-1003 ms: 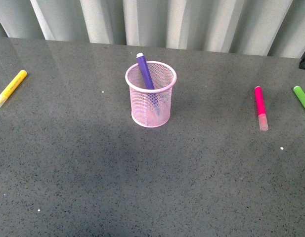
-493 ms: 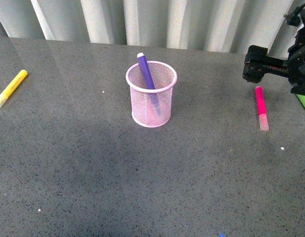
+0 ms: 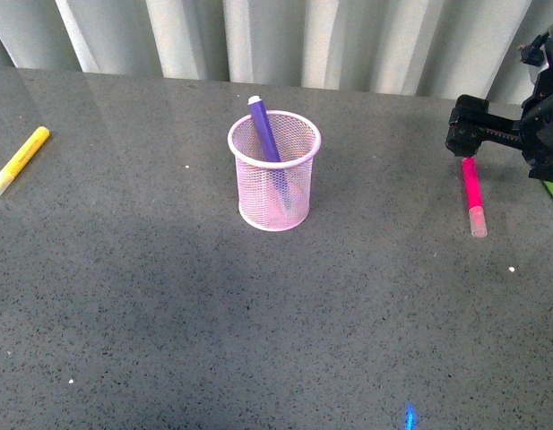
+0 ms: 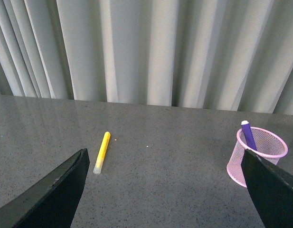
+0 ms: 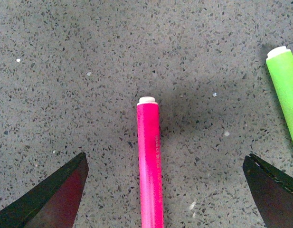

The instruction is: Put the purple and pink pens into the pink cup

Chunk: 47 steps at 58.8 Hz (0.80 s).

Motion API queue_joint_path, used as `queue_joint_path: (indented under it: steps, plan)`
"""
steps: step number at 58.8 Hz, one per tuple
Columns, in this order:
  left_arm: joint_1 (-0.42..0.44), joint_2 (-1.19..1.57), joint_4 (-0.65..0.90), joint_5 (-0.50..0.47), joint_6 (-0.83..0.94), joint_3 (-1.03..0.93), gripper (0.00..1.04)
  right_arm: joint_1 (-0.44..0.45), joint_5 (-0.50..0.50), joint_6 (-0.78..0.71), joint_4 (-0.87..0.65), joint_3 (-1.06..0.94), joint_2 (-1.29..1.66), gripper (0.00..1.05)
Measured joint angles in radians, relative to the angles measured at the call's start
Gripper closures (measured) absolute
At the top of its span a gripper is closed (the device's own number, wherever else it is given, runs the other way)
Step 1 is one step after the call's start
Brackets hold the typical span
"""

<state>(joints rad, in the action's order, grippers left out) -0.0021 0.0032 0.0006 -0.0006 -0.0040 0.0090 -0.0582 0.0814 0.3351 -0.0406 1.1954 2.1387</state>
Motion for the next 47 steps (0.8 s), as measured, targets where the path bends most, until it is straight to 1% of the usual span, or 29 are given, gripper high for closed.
queue_joint_path:
  steps: [33,47]
  plan:
    - [0.000,0.000,0.000,0.000,0.000,0.000,0.07,0.007,-0.023,-0.020,0.041,0.104,0.114,0.07]
    - [0.000,0.000,0.000,0.000,0.000,0.000,0.07,0.003,-0.012,-0.044,0.101,0.166,0.154,0.07]
